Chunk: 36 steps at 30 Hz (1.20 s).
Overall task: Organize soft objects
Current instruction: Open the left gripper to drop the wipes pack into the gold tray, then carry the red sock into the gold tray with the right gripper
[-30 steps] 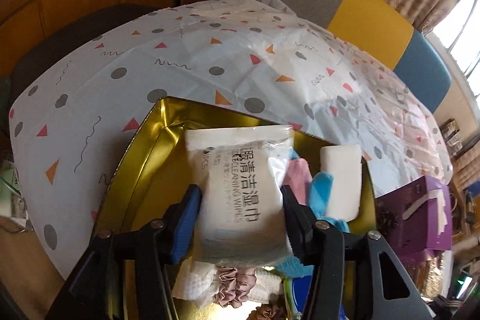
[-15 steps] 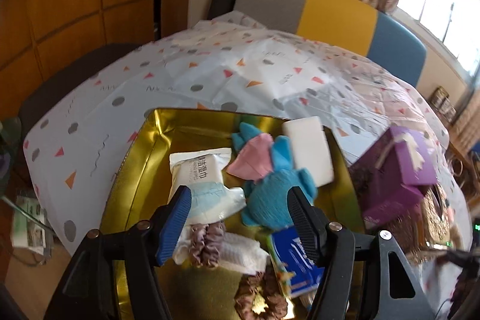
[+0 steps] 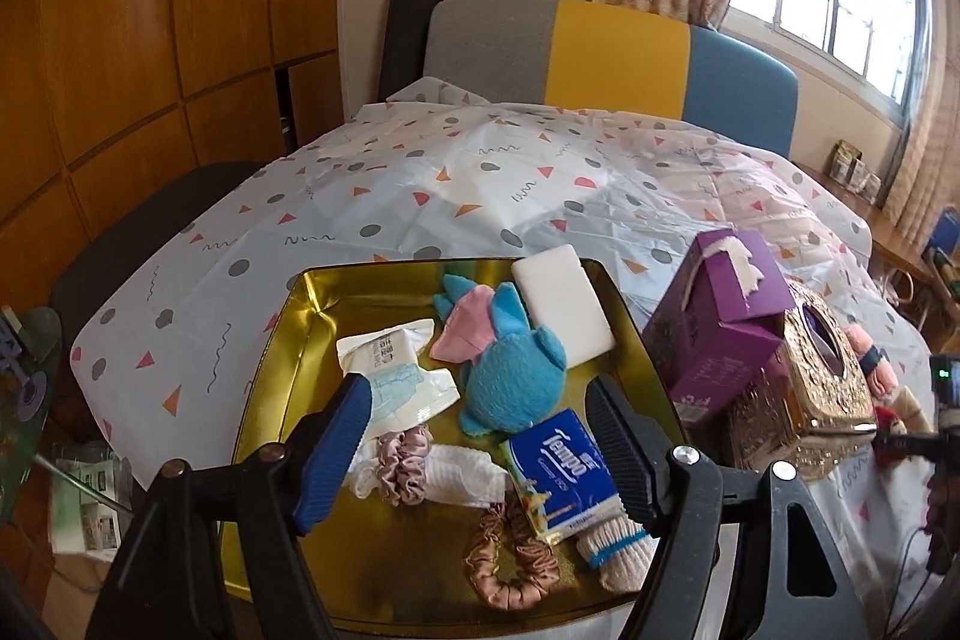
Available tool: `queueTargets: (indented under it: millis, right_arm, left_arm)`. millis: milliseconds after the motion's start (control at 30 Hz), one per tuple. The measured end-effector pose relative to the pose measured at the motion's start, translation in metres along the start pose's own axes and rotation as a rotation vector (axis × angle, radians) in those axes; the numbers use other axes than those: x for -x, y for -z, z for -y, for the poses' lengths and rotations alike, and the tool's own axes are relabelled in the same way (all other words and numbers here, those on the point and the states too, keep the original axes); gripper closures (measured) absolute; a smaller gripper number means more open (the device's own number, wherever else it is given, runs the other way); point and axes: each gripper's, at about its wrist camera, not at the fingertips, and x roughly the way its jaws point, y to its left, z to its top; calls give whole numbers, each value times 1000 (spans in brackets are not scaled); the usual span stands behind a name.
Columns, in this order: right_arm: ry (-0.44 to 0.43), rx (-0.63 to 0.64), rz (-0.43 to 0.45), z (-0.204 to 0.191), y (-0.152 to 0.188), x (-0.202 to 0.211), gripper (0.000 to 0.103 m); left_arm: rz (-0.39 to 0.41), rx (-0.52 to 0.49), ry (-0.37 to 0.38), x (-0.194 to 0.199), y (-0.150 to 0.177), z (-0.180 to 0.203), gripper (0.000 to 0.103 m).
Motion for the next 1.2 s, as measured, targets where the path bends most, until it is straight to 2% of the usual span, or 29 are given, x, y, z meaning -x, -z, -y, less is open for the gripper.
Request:
queueTargets:
  millis: [33,167,333,767,1000,1133,1200]
  right_arm:
    - [-17,-8,-3,1,0,0,77]
    - [-170,-5,-17,-5,-1,1,77]
    - [-138,77,0,-22,1,3,77]
    - [-103,23,9,-22,2,9,78]
    - [-137,0,-22,-18,1,5,78]
    - [-184,-92,-37,-5,1,8,79]
    - [-220,-146,-2,3,1,18,79]
  left_arm:
    - [-1,-5,3,1,1,1,28]
    - [-3,-26,8,6,8,4,28]
    - [-8,-44,13,10,15,6,28]
    - [-5,-58,18,15,26,3,28]
    - [-11,-39,22,13,27,-3,28]
    - [-25,-25,17,8,28,-10,28]
    - [-30,-18,13,7,29,-13,28]
